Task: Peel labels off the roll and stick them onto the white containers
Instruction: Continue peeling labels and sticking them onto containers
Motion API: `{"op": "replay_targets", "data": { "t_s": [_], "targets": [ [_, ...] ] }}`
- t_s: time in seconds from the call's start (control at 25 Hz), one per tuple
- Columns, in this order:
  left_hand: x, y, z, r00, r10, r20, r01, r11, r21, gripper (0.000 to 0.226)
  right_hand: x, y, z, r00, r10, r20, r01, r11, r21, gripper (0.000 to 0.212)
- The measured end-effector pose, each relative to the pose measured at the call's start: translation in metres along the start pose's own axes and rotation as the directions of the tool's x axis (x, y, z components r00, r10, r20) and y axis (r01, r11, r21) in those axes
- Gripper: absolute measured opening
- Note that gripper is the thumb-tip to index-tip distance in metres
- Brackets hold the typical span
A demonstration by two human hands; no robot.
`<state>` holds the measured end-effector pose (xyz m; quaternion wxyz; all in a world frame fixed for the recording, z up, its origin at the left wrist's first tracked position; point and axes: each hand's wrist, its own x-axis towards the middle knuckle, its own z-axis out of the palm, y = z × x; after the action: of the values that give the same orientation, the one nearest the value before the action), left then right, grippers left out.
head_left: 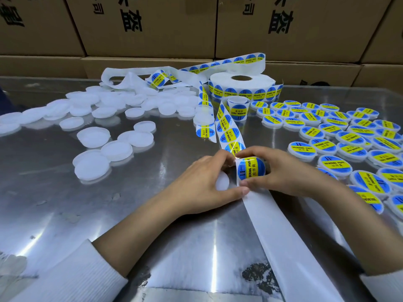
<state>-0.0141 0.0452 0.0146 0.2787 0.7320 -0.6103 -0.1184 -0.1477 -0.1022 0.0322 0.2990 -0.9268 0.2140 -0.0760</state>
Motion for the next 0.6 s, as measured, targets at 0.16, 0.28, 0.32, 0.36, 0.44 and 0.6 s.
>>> {"op": "replay_targets", "data": {
  "t_s": [0.16, 0.28, 0.32, 0.36, 0.44, 0.6],
  "targets": [
    [0.001, 0.002, -0.003, 0.998, 0.006, -0.063, -0.011, 0.997, -0.077, 0.037, -0.003, -0.008, 0.006, 0.991, -0.027, -0.134, 0.012, 0.993, -0.116, 0.037],
    [0.002, 0.003, -0.003, 0.985, 0.034, -0.168, -0.05, 0.995, -0.09, 0.022, -0.003, -0.014, 0.012, 0.983, -0.05, -0.177, 0.021, 0.986, -0.163, 0.039],
    [0.002, 0.004, -0.003, 0.973, 0.07, -0.222, -0.088, 0.993, -0.075, 0.018, -0.002, -0.015, 0.013, 0.98, -0.058, -0.189, 0.025, 0.984, -0.175, 0.037],
    [0.002, 0.004, -0.004, 0.953, 0.112, -0.281, -0.136, 0.989, -0.066, 0.015, -0.002, -0.016, 0.014, 0.978, -0.067, -0.199, 0.029, 0.983, -0.184, 0.034],
    [0.002, 0.005, -0.005, 0.907, 0.192, -0.375, -0.227, 0.973, -0.051, 0.013, -0.001, -0.016, 0.016, 0.976, -0.074, -0.204, 0.036, 0.983, -0.182, 0.031],
    [0.001, 0.01, -0.007, 0.865, 0.256, -0.433, -0.301, 0.953, -0.038, 0.008, -0.004, -0.018, 0.012, 0.982, -0.06, -0.179, 0.036, 0.991, -0.132, 0.041]
  ]
}}
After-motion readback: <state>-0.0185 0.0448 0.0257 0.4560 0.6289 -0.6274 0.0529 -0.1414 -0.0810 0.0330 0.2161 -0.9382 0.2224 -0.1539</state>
